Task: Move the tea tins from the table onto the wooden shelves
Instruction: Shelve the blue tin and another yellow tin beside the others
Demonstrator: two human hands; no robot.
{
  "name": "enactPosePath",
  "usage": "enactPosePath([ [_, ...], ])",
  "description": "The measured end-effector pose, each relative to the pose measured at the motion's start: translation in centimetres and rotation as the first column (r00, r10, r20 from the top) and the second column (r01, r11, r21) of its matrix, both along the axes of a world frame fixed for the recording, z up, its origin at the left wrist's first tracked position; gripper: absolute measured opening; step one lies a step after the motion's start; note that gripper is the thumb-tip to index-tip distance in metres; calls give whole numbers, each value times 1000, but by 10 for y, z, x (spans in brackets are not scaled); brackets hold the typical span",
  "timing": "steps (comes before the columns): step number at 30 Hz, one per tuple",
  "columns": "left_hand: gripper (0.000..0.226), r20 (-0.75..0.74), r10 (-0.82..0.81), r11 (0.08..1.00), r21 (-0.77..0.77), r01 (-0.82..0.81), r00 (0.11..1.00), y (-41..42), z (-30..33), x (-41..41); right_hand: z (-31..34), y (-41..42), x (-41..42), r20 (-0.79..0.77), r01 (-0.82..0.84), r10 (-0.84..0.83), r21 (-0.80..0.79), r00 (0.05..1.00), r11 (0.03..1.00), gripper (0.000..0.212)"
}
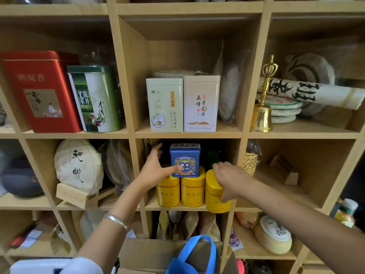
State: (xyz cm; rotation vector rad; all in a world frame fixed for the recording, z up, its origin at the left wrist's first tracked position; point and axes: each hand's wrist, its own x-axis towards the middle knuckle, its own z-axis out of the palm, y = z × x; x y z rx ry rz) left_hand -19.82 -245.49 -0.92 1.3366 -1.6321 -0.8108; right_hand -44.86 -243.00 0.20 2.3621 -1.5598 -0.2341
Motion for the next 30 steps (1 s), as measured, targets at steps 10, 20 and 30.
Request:
enactPosePath([
  [10, 25, -212, 97, 989, -92, -118, 973, 113, -92, -54, -4, -7, 5, 17, 73, -75, 109, 997, 991, 90],
  [20, 13, -401, 155, 904, 425, 34, 903, 70, -131, -128, -31, 14, -11, 204, -18, 41, -111, 978, 994, 84],
  [30, 26, -495, 307, 879, 475, -42, 813, 53, -140, -145, -46, 27, -13, 179, -11, 52, -222, 982, 975, 77],
])
